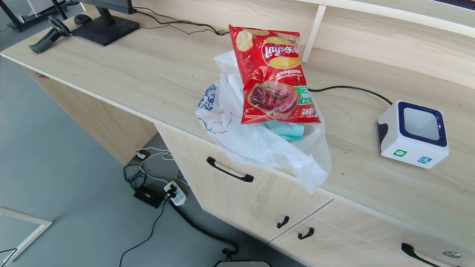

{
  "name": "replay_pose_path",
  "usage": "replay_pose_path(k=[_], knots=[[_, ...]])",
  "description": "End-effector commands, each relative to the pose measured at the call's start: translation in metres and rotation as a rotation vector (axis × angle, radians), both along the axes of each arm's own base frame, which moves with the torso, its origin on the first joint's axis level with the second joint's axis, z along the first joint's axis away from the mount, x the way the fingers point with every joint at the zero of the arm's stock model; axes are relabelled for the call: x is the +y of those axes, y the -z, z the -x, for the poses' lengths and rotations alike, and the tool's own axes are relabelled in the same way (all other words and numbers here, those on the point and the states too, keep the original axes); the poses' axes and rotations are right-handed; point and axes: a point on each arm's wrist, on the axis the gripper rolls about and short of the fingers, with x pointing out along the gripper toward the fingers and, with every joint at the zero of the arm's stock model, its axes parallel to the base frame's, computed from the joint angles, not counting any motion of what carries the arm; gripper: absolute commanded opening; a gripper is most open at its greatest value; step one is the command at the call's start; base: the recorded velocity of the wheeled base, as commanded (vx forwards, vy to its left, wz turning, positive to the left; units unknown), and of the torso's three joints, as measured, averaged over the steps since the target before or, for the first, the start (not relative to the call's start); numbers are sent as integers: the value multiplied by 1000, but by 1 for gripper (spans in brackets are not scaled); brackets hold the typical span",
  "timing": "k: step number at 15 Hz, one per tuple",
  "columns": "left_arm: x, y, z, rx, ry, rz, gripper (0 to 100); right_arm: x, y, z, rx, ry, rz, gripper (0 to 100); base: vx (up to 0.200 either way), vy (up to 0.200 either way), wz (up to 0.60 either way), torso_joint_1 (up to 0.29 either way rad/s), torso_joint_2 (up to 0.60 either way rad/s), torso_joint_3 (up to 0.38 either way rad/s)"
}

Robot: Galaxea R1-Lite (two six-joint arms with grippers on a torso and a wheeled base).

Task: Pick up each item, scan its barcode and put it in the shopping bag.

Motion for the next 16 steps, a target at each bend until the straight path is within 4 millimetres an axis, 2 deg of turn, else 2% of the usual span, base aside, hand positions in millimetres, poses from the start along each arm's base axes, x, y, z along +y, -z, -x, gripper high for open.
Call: replay_pose_path(k=[1,4,7,9,13,16], knots=[[0,0,0,1,0,0,100,-7,-2,8,-8,-25,-12,100,0,0,0,0,0,0],[0,0,0,0,0,-1,100,-28,6,26,42,-93,63,100,0,0,0,0,0,0],[0,0,0,0,0,0,100,-25,9,23,84,-62,109,100,0,0,0,0,0,0],[0,0,0,0,0,-1,100,-30,8,18,85,65,97,100,0,0,0,0,0,0],[0,0,0,0,-1,1,100,-52,2,16,-35,495,17,100,0,0,0,0,0,0],[0,0,0,1,0,0,100,-59,-1,20,-111,645,-25,100,0,0,0,0,0,0]])
